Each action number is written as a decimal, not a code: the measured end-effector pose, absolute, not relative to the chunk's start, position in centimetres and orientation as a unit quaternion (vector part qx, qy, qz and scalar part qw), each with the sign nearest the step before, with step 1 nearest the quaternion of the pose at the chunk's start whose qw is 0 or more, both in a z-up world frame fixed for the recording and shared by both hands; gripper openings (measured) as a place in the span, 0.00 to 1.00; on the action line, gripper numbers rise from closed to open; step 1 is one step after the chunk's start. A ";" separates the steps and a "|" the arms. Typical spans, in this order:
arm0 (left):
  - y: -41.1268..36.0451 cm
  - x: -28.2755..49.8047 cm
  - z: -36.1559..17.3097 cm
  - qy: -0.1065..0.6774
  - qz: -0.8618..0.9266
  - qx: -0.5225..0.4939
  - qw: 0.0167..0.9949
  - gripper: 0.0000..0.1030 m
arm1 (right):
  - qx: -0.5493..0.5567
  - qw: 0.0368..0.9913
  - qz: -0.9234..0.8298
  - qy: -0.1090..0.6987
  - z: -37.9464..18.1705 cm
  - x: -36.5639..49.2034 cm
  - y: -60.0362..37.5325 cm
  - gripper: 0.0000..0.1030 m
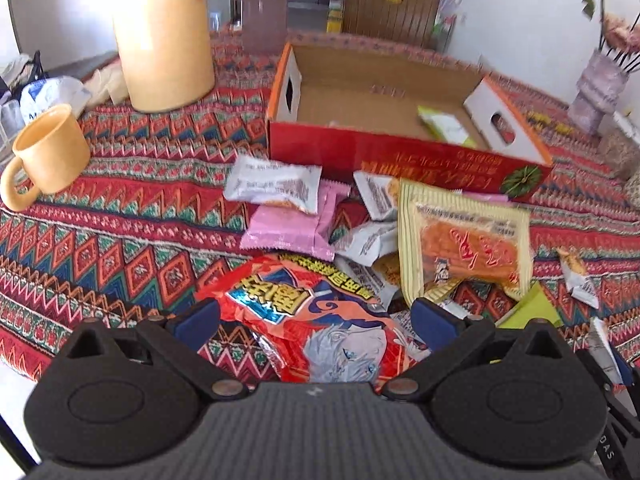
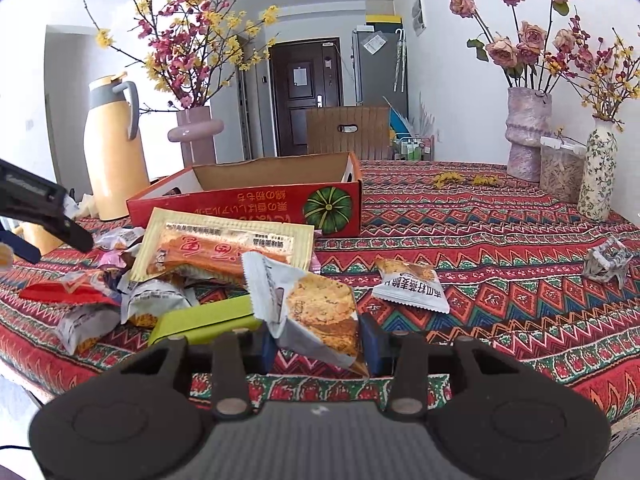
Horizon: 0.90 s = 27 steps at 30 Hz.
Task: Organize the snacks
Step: 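Close the left gripper on the red-and-blue chip bag while the right gripper holds the cookie packet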
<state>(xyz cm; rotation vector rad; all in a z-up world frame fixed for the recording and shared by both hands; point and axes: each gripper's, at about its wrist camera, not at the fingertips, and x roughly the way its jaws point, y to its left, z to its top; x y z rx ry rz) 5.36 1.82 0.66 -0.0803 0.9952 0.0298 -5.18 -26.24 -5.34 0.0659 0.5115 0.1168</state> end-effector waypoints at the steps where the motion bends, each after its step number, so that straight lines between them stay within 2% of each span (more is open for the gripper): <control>1: 1.7 5.8 0.4 0.489 0.015 -0.042 0.871 1.00 | 0.034 0.966 0.056 0.252 -5.3 -5.2 -26.4 0.40; 16: 0.8 8.7 -2.2 0.555 0.052 -0.034 0.830 1.00 | 0.058 0.967 0.043 0.245 -5.7 -4.9 -28.4 0.40; 20: 0.8 8.6 -1.8 0.552 0.051 -0.041 0.831 0.89 | 0.060 0.966 0.045 0.246 -5.9 -4.8 -28.4 0.40; 27: 1.1 8.4 -1.6 0.547 0.051 -0.049 0.834 0.81 | 0.060 0.966 0.048 0.248 -5.9 -4.8 -28.1 0.40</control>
